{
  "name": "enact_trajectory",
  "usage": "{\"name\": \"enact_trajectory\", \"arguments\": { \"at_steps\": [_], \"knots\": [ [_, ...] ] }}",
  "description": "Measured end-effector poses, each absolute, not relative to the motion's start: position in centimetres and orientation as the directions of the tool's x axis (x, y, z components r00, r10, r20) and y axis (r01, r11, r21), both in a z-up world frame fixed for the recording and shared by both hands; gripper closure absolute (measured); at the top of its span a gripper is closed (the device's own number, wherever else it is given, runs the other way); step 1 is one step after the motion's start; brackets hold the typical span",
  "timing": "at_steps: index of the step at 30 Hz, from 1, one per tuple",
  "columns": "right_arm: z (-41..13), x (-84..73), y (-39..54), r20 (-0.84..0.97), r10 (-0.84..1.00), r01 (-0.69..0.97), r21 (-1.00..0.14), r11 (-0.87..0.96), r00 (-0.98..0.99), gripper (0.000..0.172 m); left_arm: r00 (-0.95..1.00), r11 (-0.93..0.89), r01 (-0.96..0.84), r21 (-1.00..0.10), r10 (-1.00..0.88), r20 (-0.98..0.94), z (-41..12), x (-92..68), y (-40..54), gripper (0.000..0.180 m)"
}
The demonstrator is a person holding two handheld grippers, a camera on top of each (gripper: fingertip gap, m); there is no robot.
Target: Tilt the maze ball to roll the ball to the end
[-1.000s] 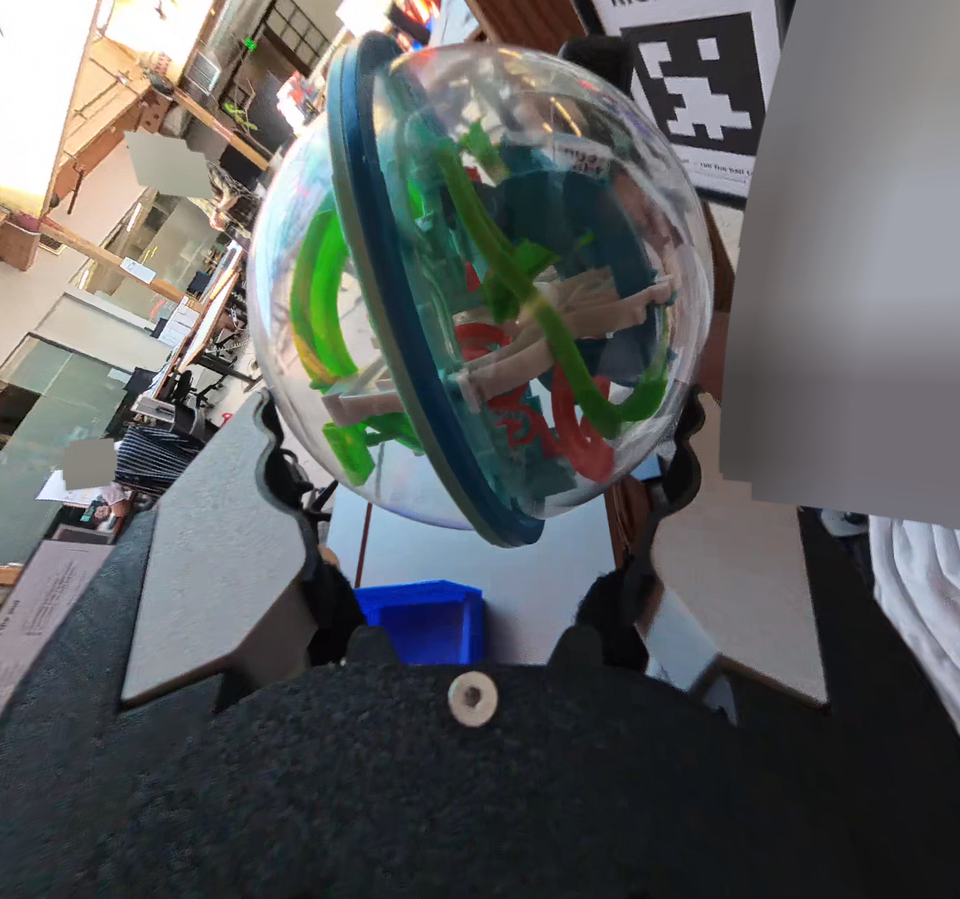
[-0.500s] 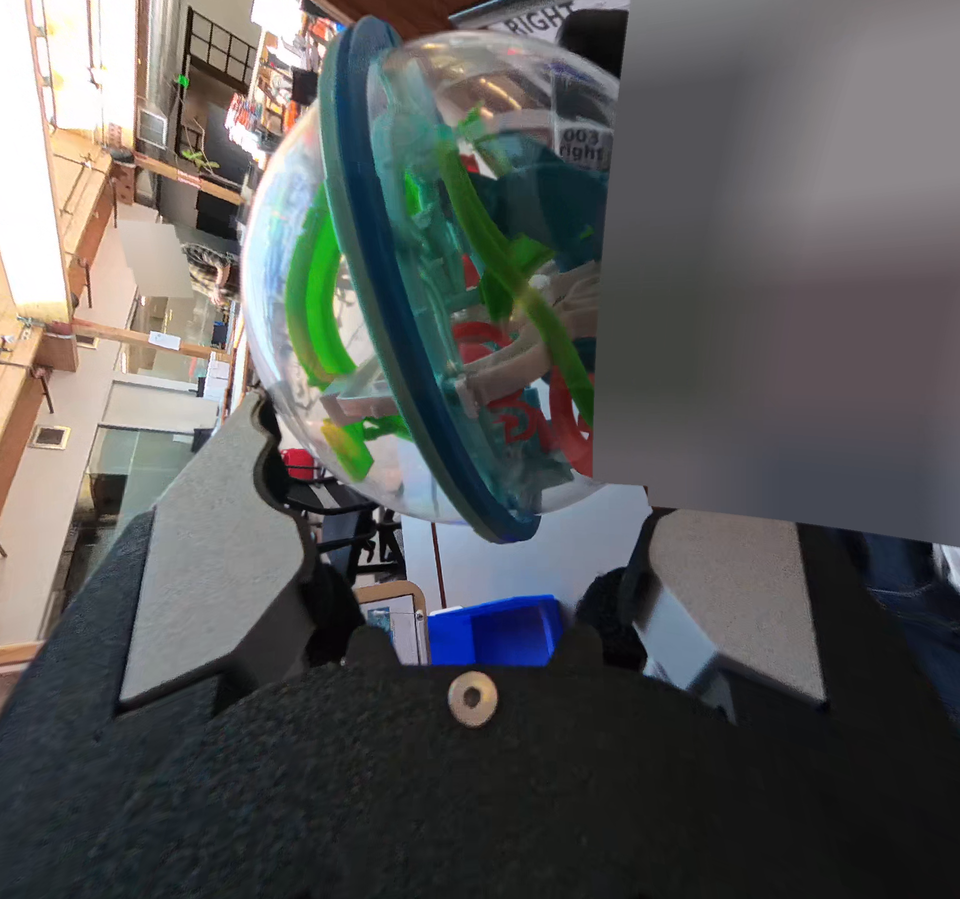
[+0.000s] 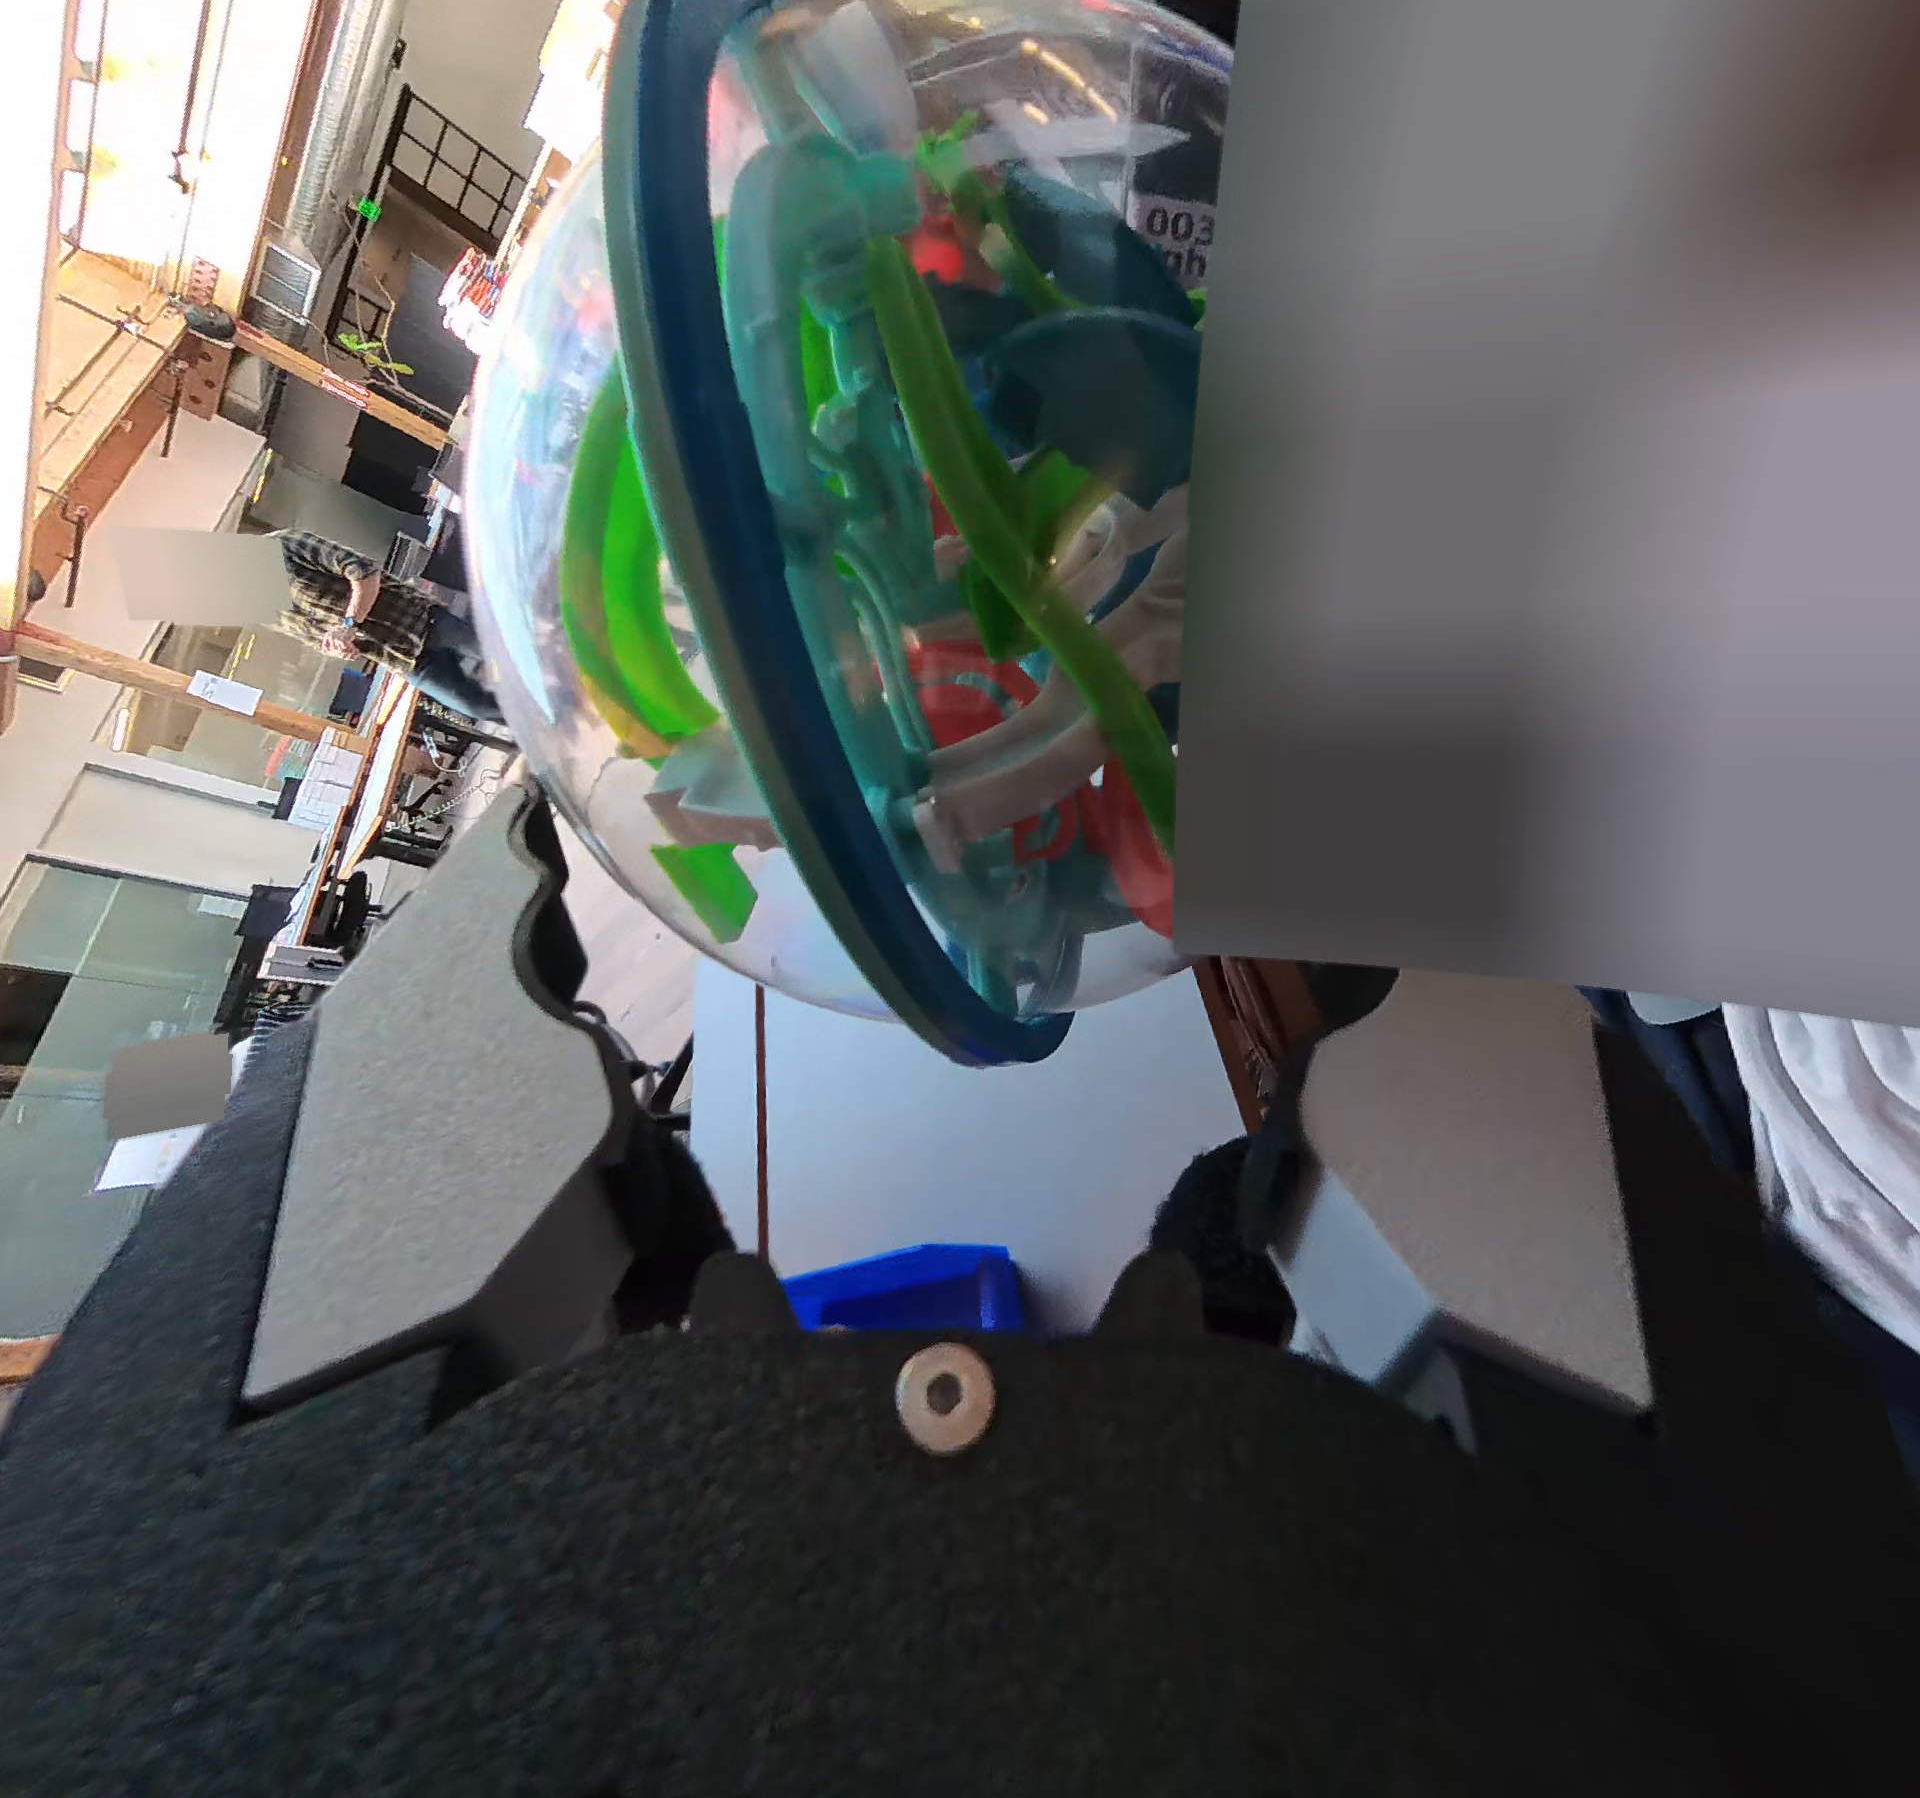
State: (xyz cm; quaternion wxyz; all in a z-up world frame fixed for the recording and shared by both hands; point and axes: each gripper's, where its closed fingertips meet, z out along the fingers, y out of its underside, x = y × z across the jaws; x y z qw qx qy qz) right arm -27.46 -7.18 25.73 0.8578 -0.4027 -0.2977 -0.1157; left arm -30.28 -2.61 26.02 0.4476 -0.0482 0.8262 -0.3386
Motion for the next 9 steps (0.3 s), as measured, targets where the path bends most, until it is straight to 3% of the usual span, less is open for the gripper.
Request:
{"name": "enact_trajectory", "arguments": {
  "at_steps": [1,9],
  "knots": [
    [25.8,-27.5,-7.1,0.601,0.042,0.436,-0.625,0.648,0.798,0.017,-0.601,0.757,0.226,-0.614,-0.388,-0.699,25.9,-30.2,-2.4,0.036],
    [25.5,-28.0,-7.0,0.631,0.023,0.471,-0.602,0.645,0.775,0.017,-0.621,0.725,0.230,-0.649,-0.404,-0.671,24.2,-29.7,-1.1,0.036]
  ]
}}
